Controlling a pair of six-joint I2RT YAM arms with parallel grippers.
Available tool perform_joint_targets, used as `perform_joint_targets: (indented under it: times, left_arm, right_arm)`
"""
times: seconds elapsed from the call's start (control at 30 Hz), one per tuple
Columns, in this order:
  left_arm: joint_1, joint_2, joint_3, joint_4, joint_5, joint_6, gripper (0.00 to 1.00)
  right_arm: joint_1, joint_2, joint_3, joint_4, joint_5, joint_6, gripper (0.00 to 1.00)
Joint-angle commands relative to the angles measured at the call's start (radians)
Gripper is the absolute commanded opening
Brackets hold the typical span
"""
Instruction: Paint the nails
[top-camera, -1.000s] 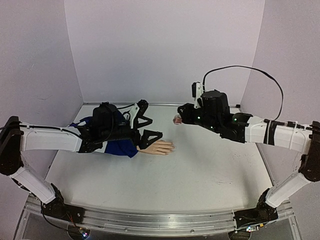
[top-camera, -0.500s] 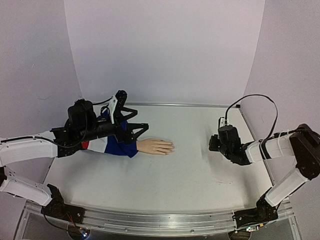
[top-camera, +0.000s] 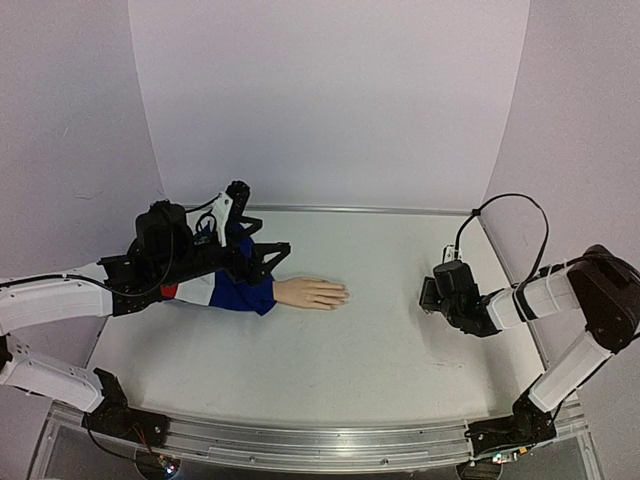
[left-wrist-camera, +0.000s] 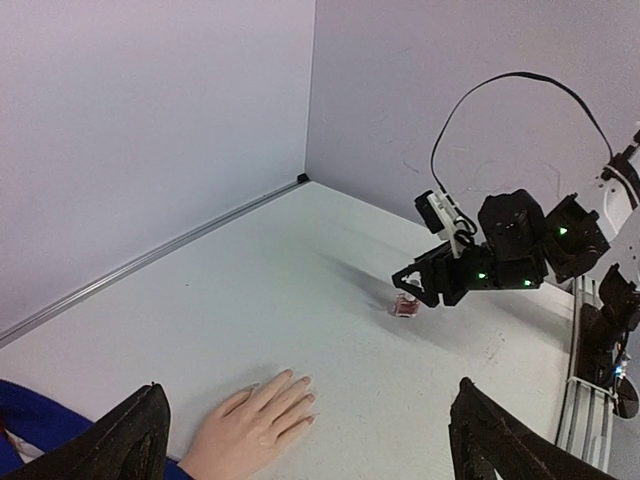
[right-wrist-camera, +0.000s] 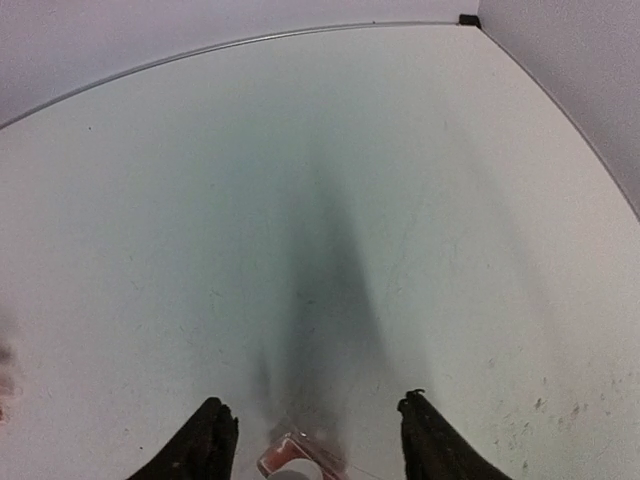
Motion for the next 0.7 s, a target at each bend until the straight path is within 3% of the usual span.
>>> perform_joint_targets:
  times: [0.0, 0.1, 0.13, 0.4, 0.67]
  left_arm:
    - [0.012, -0.060, 0.026, -0.017, -0.103, 0.012, 0.99]
    - [0.040, -0.096, 0.052, -0.057, -0.180, 0.006, 0.99]
    - [0.047, -0.111, 0.063, -0.069, -0.202, 0.012, 1.00]
    - [0.054, -0.210, 0.165, -0.129, -0.306, 0.141, 0.99]
    - [0.054, -0.310, 0.190, -0.141, -0.351, 0.190, 0.99]
  right_arm:
    - [-0.004, -0.164, 0.106, -0.253, 0.067, -0.027, 0.77]
    - [-0.004, -0.305, 0.186, -0.442, 0.086, -0.067, 0.97]
    - [-0.005, -0.351, 0.218, -0.495, 0.083, -0.092, 0.98]
    - [-0.004, -0.630, 0.502, -0.764, -0.069, -0.301, 0.98]
    - [-0.004, -0.789, 0.610, -0.806, -0.127, -0.361, 0.98]
